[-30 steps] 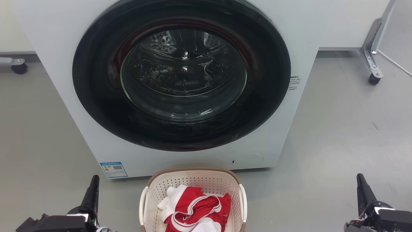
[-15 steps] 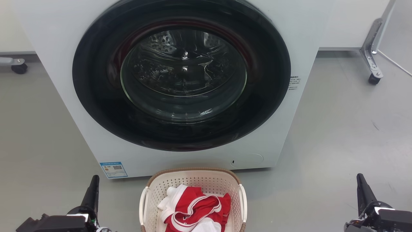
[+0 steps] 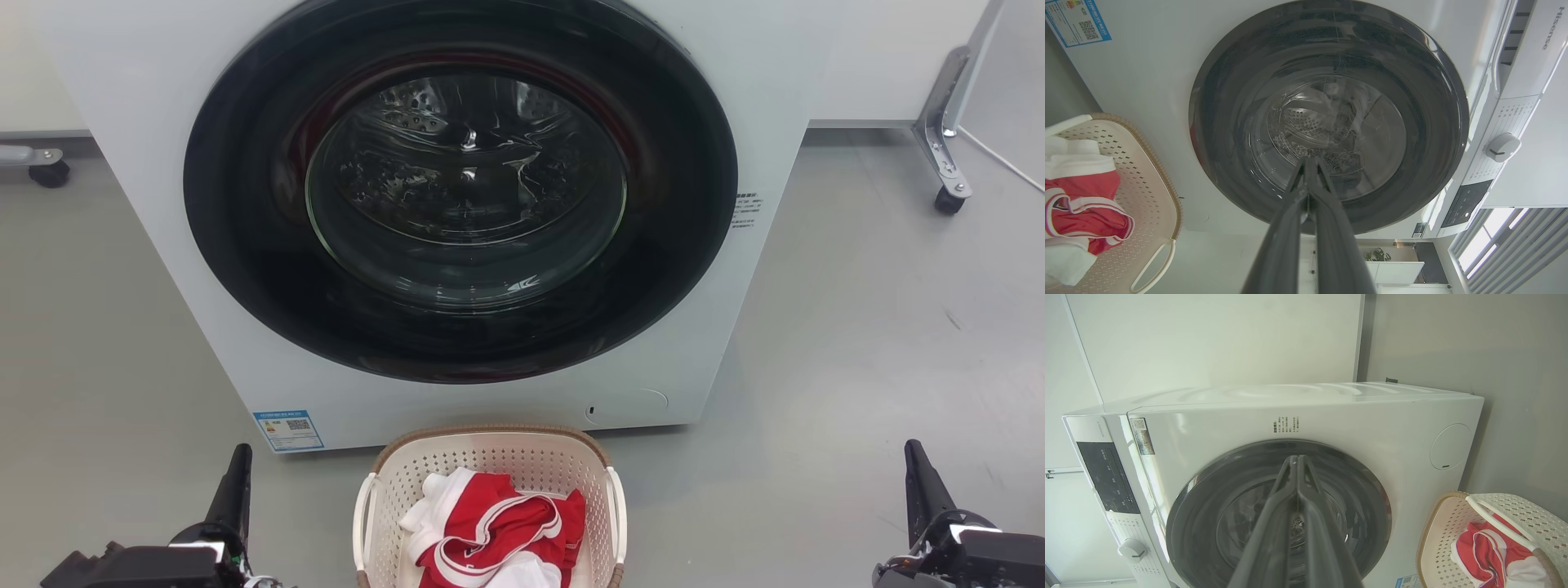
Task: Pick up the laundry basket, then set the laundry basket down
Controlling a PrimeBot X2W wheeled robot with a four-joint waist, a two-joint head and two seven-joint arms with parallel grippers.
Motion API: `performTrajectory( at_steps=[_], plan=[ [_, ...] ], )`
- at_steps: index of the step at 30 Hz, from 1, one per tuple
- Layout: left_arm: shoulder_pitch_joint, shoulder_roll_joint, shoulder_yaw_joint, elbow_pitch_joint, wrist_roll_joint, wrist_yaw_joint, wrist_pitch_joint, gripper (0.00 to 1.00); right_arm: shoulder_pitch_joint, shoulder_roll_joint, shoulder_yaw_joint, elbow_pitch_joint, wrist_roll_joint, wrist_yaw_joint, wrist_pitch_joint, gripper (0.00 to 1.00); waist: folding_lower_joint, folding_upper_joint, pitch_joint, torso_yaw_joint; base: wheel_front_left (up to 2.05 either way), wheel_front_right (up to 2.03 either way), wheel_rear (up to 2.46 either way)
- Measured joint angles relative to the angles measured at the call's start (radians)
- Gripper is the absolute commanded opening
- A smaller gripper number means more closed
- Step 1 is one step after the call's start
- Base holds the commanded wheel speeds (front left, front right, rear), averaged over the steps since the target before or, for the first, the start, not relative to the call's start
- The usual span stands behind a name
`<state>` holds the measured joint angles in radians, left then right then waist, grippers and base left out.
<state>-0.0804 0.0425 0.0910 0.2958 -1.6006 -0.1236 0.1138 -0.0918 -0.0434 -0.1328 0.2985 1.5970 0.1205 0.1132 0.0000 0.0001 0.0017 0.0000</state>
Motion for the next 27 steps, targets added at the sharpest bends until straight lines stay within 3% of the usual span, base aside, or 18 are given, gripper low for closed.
performTrajectory(
  at_steps=[27],
  plan=[
    [0.000, 0.000, 0.000, 0.000, 0.000, 0.000, 0.000, 0.00, 0.000, 0.000, 0.000, 0.000, 0.000, 0.000, 0.000, 0.00, 0.0000, 0.0000, 0.000, 0.000, 0.00, 0.00, 0.00]
  ],
)
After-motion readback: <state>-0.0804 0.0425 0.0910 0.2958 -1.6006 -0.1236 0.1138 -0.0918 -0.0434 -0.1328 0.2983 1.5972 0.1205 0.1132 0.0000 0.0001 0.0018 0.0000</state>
